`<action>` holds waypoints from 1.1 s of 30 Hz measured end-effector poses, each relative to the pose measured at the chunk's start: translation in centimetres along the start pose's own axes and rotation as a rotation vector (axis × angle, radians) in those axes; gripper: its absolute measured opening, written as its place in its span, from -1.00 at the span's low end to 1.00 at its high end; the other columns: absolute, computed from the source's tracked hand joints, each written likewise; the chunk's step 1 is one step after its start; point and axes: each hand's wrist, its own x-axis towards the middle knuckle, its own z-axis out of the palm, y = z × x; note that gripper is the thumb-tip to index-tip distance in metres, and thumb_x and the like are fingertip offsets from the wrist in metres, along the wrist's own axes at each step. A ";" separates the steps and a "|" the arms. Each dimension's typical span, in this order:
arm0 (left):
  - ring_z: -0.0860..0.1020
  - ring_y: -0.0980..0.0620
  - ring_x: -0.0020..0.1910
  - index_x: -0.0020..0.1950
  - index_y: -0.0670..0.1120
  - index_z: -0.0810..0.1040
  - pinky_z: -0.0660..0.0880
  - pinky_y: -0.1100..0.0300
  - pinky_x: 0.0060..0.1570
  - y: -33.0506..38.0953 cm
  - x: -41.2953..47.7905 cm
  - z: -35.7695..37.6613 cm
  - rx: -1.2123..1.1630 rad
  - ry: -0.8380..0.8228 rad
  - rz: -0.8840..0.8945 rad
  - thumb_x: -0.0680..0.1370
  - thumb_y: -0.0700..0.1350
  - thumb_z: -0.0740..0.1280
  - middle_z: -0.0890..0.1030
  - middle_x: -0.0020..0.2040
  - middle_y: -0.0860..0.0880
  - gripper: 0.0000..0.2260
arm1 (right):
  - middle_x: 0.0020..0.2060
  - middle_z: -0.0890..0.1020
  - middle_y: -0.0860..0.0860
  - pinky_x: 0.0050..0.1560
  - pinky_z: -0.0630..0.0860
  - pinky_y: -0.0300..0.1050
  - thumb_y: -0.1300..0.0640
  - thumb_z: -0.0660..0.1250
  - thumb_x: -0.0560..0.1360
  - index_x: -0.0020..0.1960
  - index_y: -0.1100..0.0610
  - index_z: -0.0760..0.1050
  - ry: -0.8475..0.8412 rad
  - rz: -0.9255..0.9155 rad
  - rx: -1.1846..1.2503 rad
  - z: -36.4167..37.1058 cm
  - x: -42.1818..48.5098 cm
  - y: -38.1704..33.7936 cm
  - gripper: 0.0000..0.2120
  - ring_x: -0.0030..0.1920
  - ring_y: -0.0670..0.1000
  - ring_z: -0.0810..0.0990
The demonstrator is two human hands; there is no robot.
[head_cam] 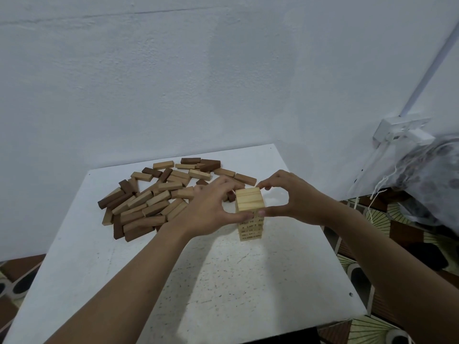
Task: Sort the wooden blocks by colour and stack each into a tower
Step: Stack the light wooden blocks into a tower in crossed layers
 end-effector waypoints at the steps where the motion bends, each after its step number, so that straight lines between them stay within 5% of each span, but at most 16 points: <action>1: 0.45 0.36 0.13 0.28 0.20 0.52 0.35 -0.16 0.33 0.1 0.0 0.0 0.003 -0.001 -0.002 0.34 0.46 0.35 0.43 0.13 0.36 -0.40 | 0.18 0.48 -0.16 0.26 0.44 0.08 -0.37 0.38 0.27 0.32 -0.16 0.47 -0.003 0.003 -0.002 0.0 0.0 0.0 -0.34 0.22 -0.10 0.39; 7: 0.46 0.34 0.14 0.32 0.24 0.50 0.38 -0.14 0.31 0.3 -0.2 -0.4 -0.007 -0.025 -0.004 0.31 0.51 0.34 0.45 0.16 0.33 -0.34 | 0.19 0.48 -0.15 0.26 0.45 0.04 -0.36 0.42 0.27 0.34 -0.18 0.44 -0.005 0.005 0.008 -0.1 -0.2 -0.2 -0.32 0.22 -0.10 0.41; 11: 0.47 0.29 0.19 0.41 0.24 0.46 0.39 -0.14 0.32 0.0 -0.4 -0.7 -0.027 -0.033 -0.004 0.30 0.52 0.37 0.46 0.21 0.29 -0.26 | 0.19 0.48 -0.15 0.18 0.41 -0.24 -0.20 0.54 0.30 0.36 -0.20 0.38 0.015 -0.011 0.066 -0.2 -0.6 0.0 -0.32 0.22 -0.12 0.42; 16: 0.51 0.21 0.22 0.33 0.29 0.50 0.51 0.00 0.24 -0.4 -1.2 -1.9 -0.117 0.007 0.030 0.40 0.38 0.47 0.51 0.20 0.26 -0.46 | 0.17 0.48 -0.18 0.16 0.38 -0.30 -0.09 0.59 0.35 0.43 -0.14 0.35 0.064 -0.025 0.133 0.0 -1.4 0.0 -0.27 0.25 -0.14 0.44; 22: 0.55 0.21 0.17 0.20 0.20 0.62 0.43 0.48 0.07 -0.1 -2.8 -4.3 -0.266 0.090 0.045 0.54 0.11 0.39 0.59 0.17 0.14 -0.77 | 0.09 0.54 -0.33 0.23 0.44 -0.08 -0.04 0.42 0.52 0.24 -0.20 0.48 0.204 -0.119 0.269 -0.1 -1.7 -2.2 -0.68 0.22 -0.19 0.50; 27: 0.55 0.16 0.23 0.22 0.11 0.64 0.45 0.34 0.17 -1.6 -4.6 -6.3 -0.192 0.189 0.059 0.66 0.00 0.31 0.63 0.16 0.20 -0.82 | -0.02 0.63 -0.20 0.13 0.45 -0.24 0.08 0.37 0.58 0.05 -0.03 0.59 0.376 -0.229 0.231 0.1 -1.2 -5.4 -0.93 0.11 -0.10 0.58; 29: 0.56 0.19 0.20 0.17 0.12 0.64 0.42 0.42 0.12 -2.8 -5.5 -7.0 -0.176 0.262 0.050 0.67 -0.09 0.30 0.64 0.13 0.23 -0.83 | -0.04 0.64 -0.15 0.07 0.39 -0.40 0.13 0.37 0.57 0.02 -0.01 0.60 0.409 -0.281 0.186 0.3 -0.9 -6.9 -0.93 0.07 -0.09 0.59; 33: 0.52 0.34 0.07 0.09 0.07 0.64 0.35 0.53 0.00 -7.3 -7.4 -7.3 -0.119 0.414 -0.096 0.65 -0.12 0.33 0.64 0.02 0.17 -0.88 | -0.10 0.64 -0.12 -0.02 0.44 -0.36 0.21 0.39 0.55 0.00 0.07 0.63 0.442 -0.364 0.166 1.8 -0.1 -10.4 -0.92 -0.02 -0.08 0.60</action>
